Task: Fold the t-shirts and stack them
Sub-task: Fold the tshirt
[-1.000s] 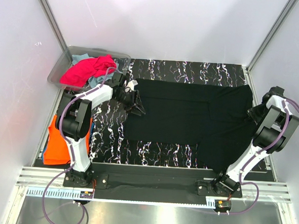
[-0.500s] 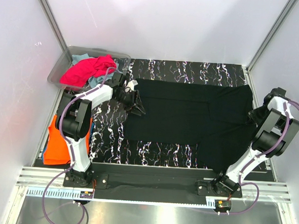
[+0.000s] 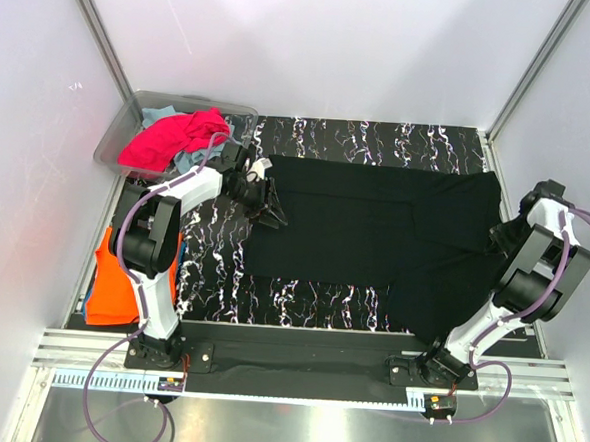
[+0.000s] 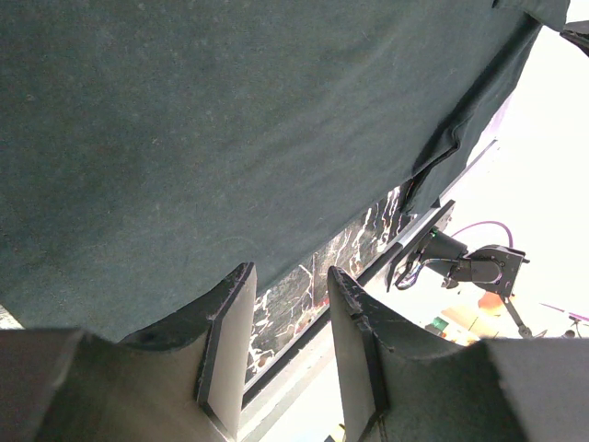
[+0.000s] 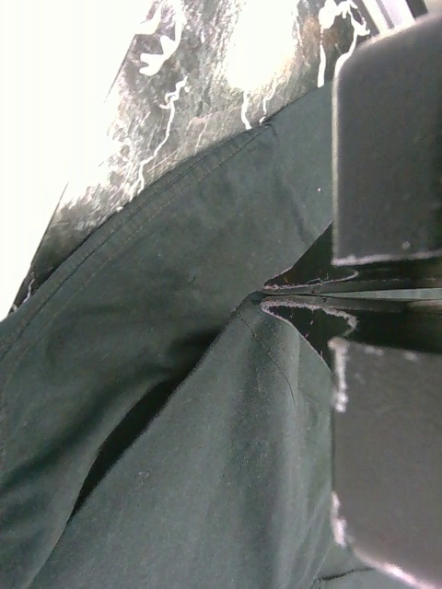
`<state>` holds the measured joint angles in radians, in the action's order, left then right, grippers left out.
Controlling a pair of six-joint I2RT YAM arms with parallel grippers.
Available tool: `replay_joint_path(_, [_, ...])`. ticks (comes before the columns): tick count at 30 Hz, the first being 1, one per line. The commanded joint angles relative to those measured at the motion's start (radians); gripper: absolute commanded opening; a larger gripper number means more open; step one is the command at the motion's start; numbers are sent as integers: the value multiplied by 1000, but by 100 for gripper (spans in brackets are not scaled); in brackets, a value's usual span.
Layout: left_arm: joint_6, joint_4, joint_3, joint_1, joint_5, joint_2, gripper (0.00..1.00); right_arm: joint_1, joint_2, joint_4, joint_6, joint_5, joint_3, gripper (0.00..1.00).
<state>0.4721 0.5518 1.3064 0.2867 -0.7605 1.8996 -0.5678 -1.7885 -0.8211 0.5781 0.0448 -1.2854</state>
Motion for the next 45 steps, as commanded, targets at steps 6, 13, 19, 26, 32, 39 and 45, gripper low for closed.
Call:
replay_joint_path(6, [8, -20, 1, -7, -37, -20, 42, -7, 93, -18, 23, 30, -12, 0])
replay_joint_path(13, [10, -20, -1, -6, -39, -19, 42, -7, 150, -67, 15, 26, -45, 0])
replay_joint_path(19, [11, -20, -2, -6, -40, -33, 42, -6, 173, -66, 54, 21, 27, 0])
replay_joint_path(26, [11, -20, 4, -6, -46, -27, 42, -3, 213, -69, 144, 40, 101, 0])
replay_joint_path(32, [10, -20, -4, -6, -43, -33, 42, -3, 204, -40, 181, 58, 146, 0])
replay_joint_path(39, [7, -20, 7, -6, -39, -33, 42, -1, 124, -12, 59, 60, 106, 28])
replay_joint_path(45, [5, 3, 83, -12, -4, -30, 42, 57, 149, 43, 3, 135, -53, 52])
